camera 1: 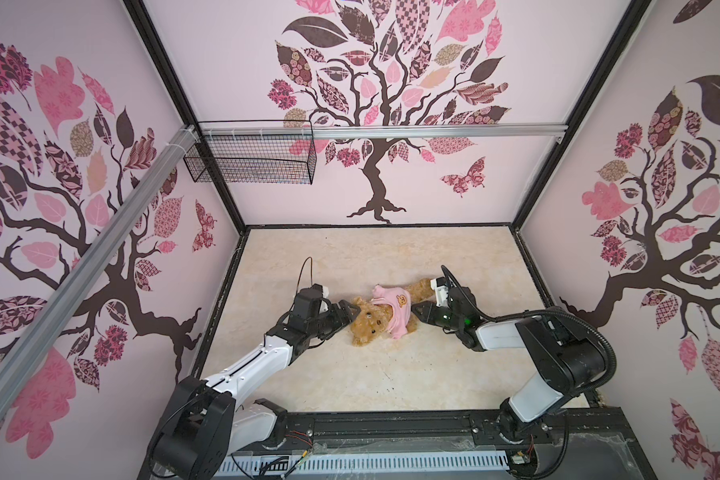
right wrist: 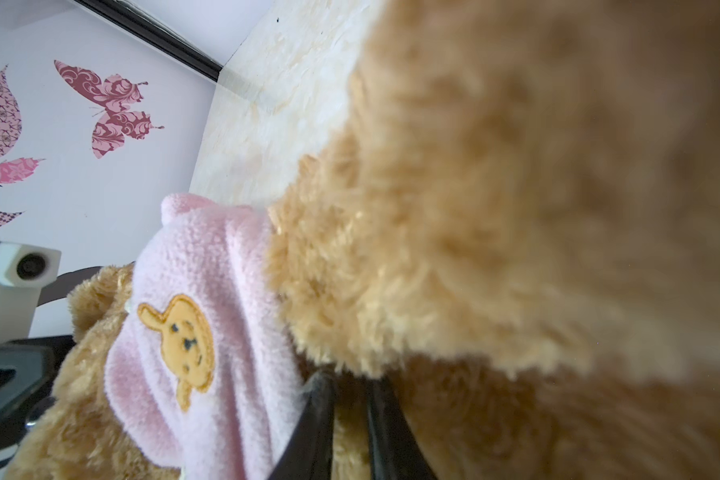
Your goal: Dress the teddy bear
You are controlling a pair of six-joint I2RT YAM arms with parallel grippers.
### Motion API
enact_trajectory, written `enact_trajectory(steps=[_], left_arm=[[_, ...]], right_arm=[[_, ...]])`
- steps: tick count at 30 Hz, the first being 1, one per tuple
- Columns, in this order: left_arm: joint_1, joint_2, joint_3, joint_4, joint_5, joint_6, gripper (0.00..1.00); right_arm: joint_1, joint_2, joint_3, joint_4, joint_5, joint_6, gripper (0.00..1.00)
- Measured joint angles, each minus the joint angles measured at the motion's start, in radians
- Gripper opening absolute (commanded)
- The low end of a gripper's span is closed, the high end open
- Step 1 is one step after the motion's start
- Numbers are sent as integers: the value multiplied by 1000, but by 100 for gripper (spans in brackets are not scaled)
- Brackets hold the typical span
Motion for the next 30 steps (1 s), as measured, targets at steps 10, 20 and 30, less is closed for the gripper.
enact_trajectory(steps=[10, 20, 30], left_arm=[[-53, -280, -174, -8, -81, 61, 97], [-288, -208, -192, 24, -230, 206, 95], [-333, 22, -178, 193, -303, 334, 82]], right_arm=[[-2, 13, 18, -10, -9, 0, 18], [-3, 17, 29, -16, -15, 4, 17], [-3, 17, 32, -16, -21, 4, 16]])
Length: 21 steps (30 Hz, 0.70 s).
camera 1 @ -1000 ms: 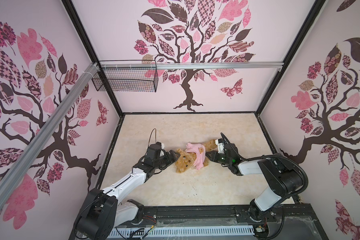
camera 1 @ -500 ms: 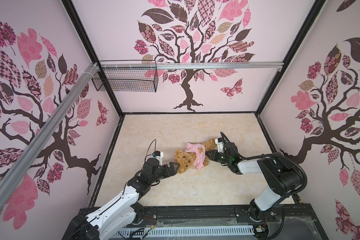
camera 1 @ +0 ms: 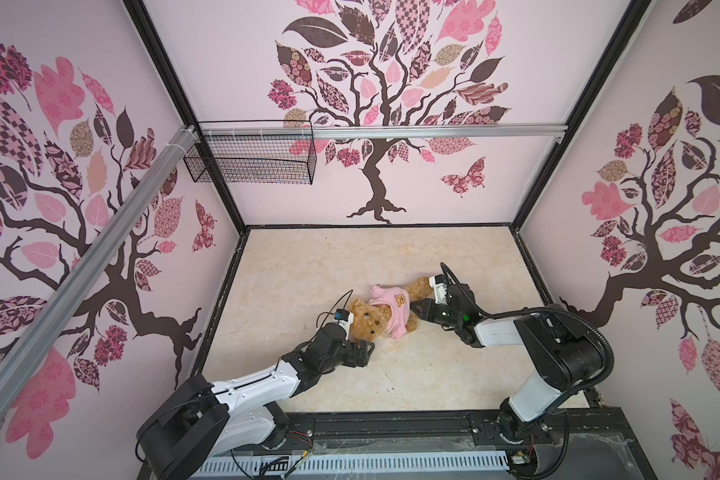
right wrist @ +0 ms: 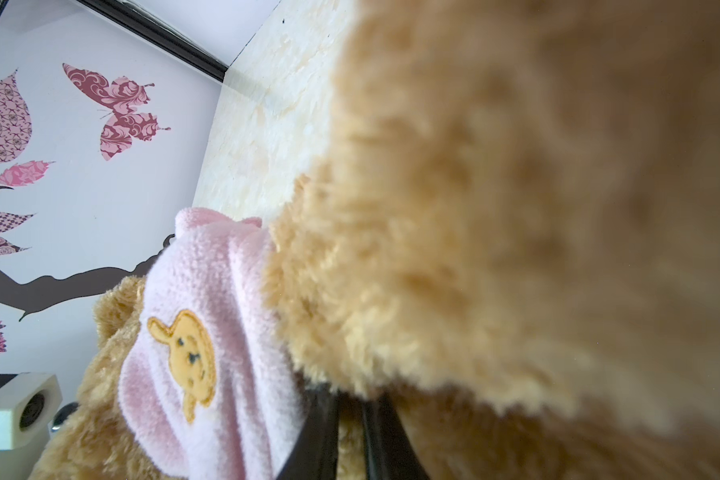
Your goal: Dress the teddy bear
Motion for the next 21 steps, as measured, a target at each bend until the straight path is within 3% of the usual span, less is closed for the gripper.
enact_trajectory(steps=[13, 16, 21], left_arm=[[0, 111, 58, 110, 5, 44, 34], [-1, 106, 58, 113, 11, 33, 18], [-1, 68, 63, 84, 26, 0, 1]], right_arm=[[-2, 0, 0, 0, -3, 1, 17], [-2, -1, 0, -5, -2, 0, 22], [-3, -17, 0, -28, -2, -11, 33]])
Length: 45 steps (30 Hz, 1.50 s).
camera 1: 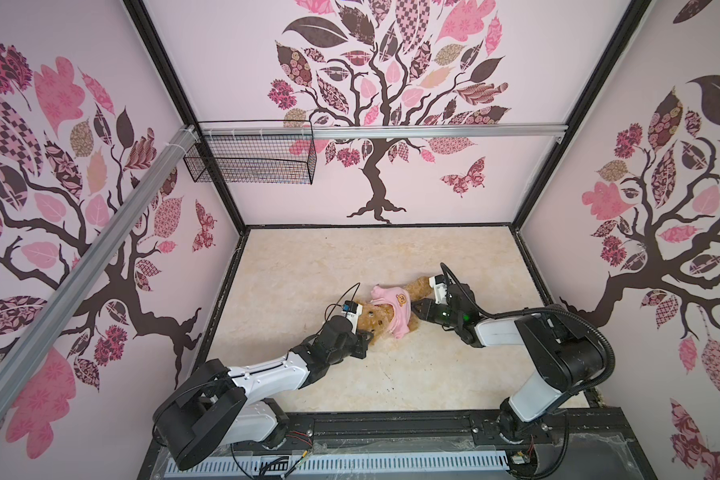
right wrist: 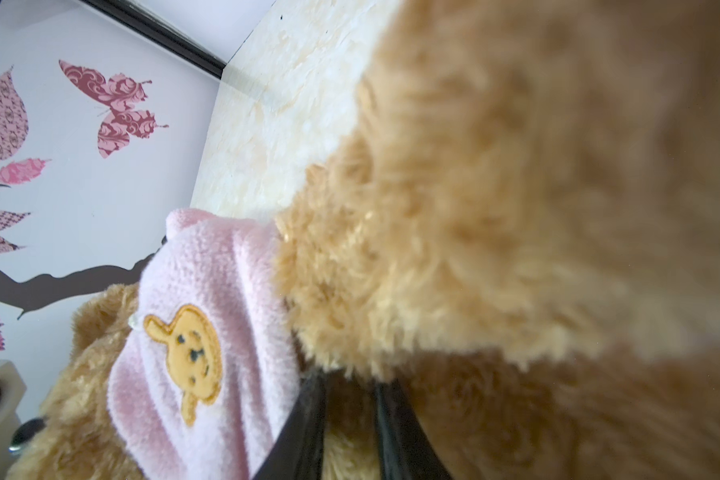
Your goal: Dress the teddy bear
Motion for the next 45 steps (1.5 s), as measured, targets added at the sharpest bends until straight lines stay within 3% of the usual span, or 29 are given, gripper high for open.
enact_trajectory(steps=[5, 10, 16, 21, 27, 36, 45], left_arm=[[31, -48, 52, -78, 70, -76, 0], [175, -79, 93, -91, 227, -244, 0], [307, -60, 124, -69, 439, -451, 0], [336, -17, 175, -61, 602, -540, 0], [337, -2, 193, -61, 703, -580, 0], [338, -2, 194, -61, 750, -605, 0], [342, -1, 194, -49, 756, -610, 0]], right_arm=[[-10, -140, -2, -92, 29, -61, 39], [11, -389, -62, -161, 103, -131, 40], [141, -595, -193, -164, 173, -208, 30], [170, -549, -256, -88, 169, -247, 27], [213, -401, -256, 69, 142, -256, 23], [218, -225, -248, 251, 129, -245, 21], [218, -159, -215, 322, 124, -233, 18]])
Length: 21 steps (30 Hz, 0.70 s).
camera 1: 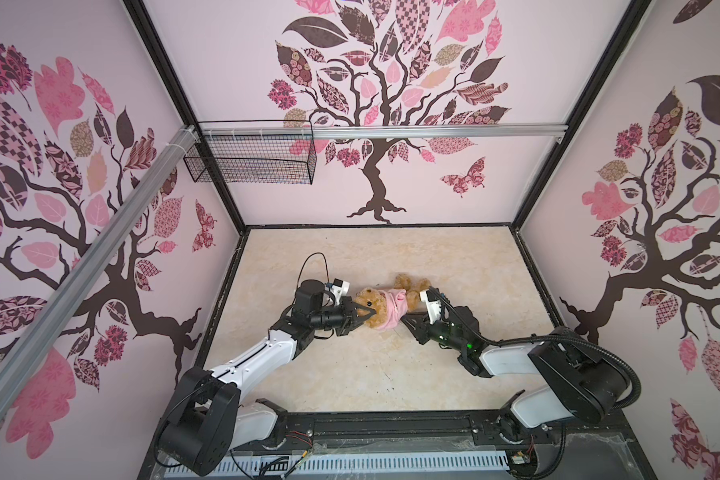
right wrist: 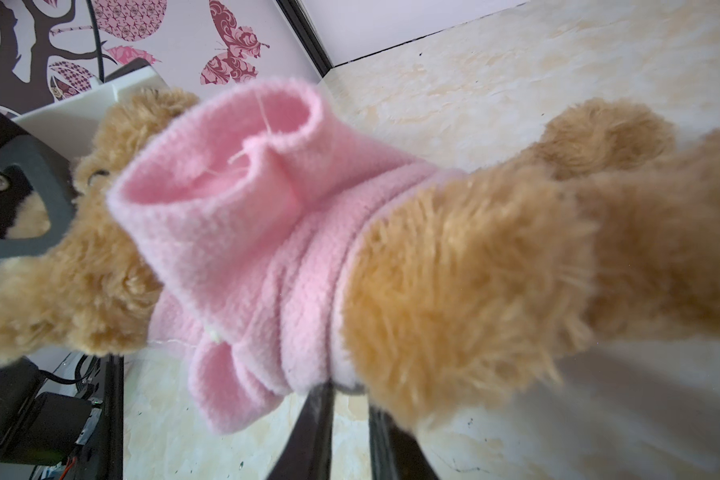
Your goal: Dress the teddy bear
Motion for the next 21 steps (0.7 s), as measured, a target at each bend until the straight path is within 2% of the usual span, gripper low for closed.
enact_trajectory(steps=[2, 6, 13, 17, 21], left_arm=[[0, 5, 0, 7, 0, 0, 0], [0, 11, 0, 11, 1, 2, 0], [0, 11, 35, -105, -18, 88, 0], [-5, 11, 95, -251, -76, 222, 0], [-19, 11, 129, -369, -155, 352, 0]], right_arm=[[0, 2, 7, 0, 3, -1, 15], [0, 1, 18, -13, 31, -13, 0], [7, -66, 16, -100, 140, -19, 0], [-3, -159, 8, -167, 194, 10, 0], [-62, -212, 8, -227, 171, 68, 0]])
